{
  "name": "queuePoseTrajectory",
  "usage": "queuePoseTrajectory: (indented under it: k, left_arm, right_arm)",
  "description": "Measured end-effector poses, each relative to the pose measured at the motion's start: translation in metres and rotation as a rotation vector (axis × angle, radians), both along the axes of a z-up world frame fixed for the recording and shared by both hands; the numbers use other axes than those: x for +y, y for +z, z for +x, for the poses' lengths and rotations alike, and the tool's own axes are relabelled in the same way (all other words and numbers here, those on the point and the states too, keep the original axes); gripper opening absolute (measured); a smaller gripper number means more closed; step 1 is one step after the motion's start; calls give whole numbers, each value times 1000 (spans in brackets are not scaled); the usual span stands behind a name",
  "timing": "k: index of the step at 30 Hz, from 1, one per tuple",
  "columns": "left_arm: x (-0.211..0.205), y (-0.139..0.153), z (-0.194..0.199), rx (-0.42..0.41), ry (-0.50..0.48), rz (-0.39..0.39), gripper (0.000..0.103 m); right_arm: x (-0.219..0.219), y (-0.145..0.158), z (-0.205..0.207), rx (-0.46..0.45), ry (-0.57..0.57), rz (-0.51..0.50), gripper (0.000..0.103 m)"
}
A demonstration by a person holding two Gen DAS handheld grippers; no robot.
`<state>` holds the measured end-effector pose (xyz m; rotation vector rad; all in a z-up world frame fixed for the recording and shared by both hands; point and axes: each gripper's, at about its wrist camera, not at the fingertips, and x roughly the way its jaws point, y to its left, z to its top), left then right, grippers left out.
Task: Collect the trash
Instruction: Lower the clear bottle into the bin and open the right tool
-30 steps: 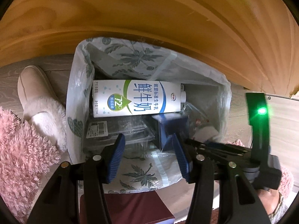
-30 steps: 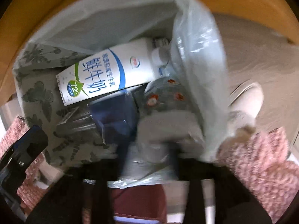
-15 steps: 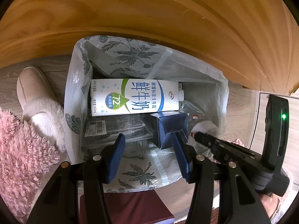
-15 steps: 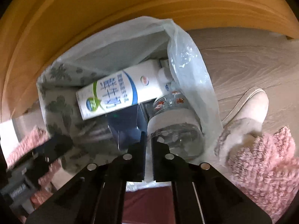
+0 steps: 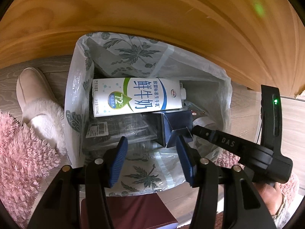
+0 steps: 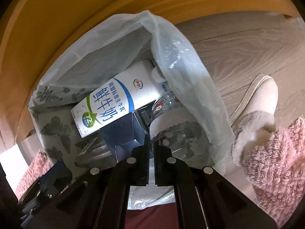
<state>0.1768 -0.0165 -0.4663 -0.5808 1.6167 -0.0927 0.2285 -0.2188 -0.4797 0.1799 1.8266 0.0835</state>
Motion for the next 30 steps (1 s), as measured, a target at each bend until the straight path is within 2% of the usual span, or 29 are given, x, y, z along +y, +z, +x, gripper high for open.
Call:
queuePoseTrajectory:
  k: [3, 5, 7, 8, 11, 14, 17, 18, 20, 23, 26, 28, 30]
  left_arm:
    - [0, -1, 1, 3, -1, 0, 50]
    - [0, -1, 2, 7, 0, -2, 50]
    - [0, -1, 4, 7, -2, -1, 50]
    - [0, -1, 5, 5, -3, -1, 50]
    - [-1, 1, 4, -4, -11, 5, 50]
    - [-3, 2, 4, -13, -22, 13, 50]
    - [-4, 2, 4, -14, -30, 14, 50]
    - [-3, 1, 4, -13, -31, 13, 50]
    - [-4, 0, 4, -10, -34, 14, 50]
    - [-6, -1, 4, -12, -46, 20, 50]
    - [-8, -4, 3, -6, -48, 22, 50]
    - [-5, -7, 3, 6, -37, 15, 50]
    - [-3, -8, 3, 13, -30, 10, 50]
  right_arm:
    - [8, 8, -3, 2, 68, -14, 8]
    - [9, 20, -4, -28, 102, -15, 17]
    - [5, 38, -4, -88, 123, -32, 50]
    - [3, 44, -3, -116, 135, -40, 52]
    - [-3, 63, -2, -232, 203, -68, 52]
    - [0, 70, -7, -313, 343, -101, 51]
    - [7, 67, -14, -365, 479, -100, 33]
    - [12, 64, -18, -382, 528, -87, 23]
    - [18, 59, -23, -411, 604, -87, 17]
    - [27, 41, -22, -400, 681, -110, 10]
    - [28, 24, -18, -321, 679, -96, 9]
    - [24, 30, -18, -307, 665, -67, 9]
    - [23, 43, -20, -324, 699, -57, 10]
